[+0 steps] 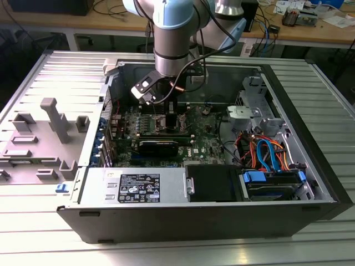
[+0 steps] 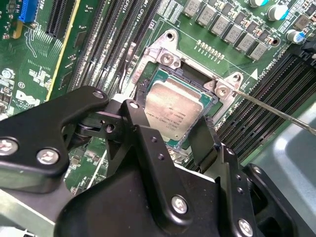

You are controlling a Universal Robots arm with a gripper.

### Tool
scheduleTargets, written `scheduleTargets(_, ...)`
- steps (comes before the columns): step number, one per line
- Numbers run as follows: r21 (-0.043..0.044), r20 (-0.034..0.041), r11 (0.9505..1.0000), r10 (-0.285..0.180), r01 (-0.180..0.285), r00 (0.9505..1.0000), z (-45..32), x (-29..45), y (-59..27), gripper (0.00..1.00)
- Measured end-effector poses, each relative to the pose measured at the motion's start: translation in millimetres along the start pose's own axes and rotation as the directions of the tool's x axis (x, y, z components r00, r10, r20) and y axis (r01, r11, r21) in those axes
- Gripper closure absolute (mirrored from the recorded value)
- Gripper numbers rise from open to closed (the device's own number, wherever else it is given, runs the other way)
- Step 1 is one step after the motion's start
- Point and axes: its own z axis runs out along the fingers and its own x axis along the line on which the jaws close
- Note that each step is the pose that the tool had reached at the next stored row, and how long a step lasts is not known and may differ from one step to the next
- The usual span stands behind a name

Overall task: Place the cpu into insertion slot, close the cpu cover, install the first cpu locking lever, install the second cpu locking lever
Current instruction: 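Place the cpu into insertion slot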

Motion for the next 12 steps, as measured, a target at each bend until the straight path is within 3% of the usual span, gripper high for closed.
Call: scheduleTargets(12,0.0,-0.0002,1.0,0.0,0.0,1.0,-6.2,-0.3,0.1,0.41)
